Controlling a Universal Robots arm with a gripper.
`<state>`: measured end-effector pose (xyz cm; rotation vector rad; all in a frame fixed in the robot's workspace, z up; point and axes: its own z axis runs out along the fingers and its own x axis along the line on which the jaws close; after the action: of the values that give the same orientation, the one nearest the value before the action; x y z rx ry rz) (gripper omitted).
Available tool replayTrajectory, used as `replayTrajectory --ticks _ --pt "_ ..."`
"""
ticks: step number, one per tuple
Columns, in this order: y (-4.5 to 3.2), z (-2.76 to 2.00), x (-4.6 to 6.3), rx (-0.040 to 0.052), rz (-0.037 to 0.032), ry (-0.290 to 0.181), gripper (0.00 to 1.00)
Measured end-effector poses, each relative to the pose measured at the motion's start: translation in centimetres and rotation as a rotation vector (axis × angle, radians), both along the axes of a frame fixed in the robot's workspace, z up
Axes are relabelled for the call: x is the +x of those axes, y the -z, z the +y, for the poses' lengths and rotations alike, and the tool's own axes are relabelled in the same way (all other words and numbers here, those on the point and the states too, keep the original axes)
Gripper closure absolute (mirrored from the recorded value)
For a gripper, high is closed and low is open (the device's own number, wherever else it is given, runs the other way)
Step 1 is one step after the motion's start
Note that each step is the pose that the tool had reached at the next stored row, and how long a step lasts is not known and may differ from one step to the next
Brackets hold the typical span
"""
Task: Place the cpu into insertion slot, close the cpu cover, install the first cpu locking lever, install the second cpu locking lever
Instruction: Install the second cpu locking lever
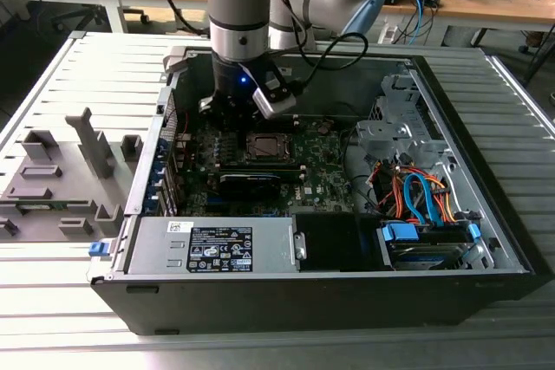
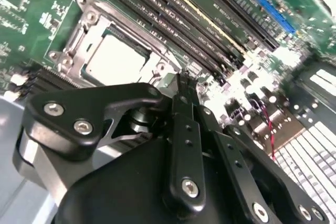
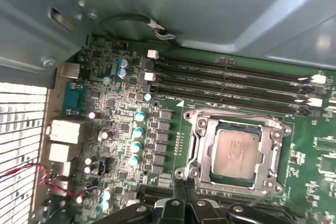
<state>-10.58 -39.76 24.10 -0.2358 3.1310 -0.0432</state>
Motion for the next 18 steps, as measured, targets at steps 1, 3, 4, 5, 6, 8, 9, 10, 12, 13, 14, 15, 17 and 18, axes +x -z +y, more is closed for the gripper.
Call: replayTrajectory --ticks 1,3,4,5,6,8,9,10,12,13,14,15,17,18 --pt "-0.01 0.01 0.1 -0.0014 -0.0002 0.000 0.89" --pt "-0.02 0.02 1.3 -0.0040 0.0074 0.000 0.89" --pt "-0.01 0.03 1.8 -0.0039 0.0109 0.000 0.89" --pt "-0.01 0.05 2.3 -0.0039 0.0149 0.000 0.89" --pt "-0.01 0.06 2.8 -0.0039 0.0185 0.000 0.89" --pt "0.00 0.07 3.7 -0.0039 0.0258 0.000 0.89" --pt "-0.01 0.07 4.1 -0.0039 0.0291 0.000 0.89" --pt "-0.01 0.07 4.9 -0.0041 0.0352 0.000 0.89" --pt "0.00 0.07 6.0 -0.0039 0.0433 0.000 0.89" --pt "0.01 0.07 6.6 -0.0039 0.0481 0.000 0.89" --pt "0.01 0.06 6.8 -0.0039 0.0506 0.000 0.89" --pt "0.01 0.02 6.9 -0.0042 0.0522 0.000 0.89" --pt "0.09 -0.21 6.9 -0.0101 0.0535 0.002 0.89" --pt "0.11 -0.27 6.9 -0.0138 0.0535 0.002 0.89"
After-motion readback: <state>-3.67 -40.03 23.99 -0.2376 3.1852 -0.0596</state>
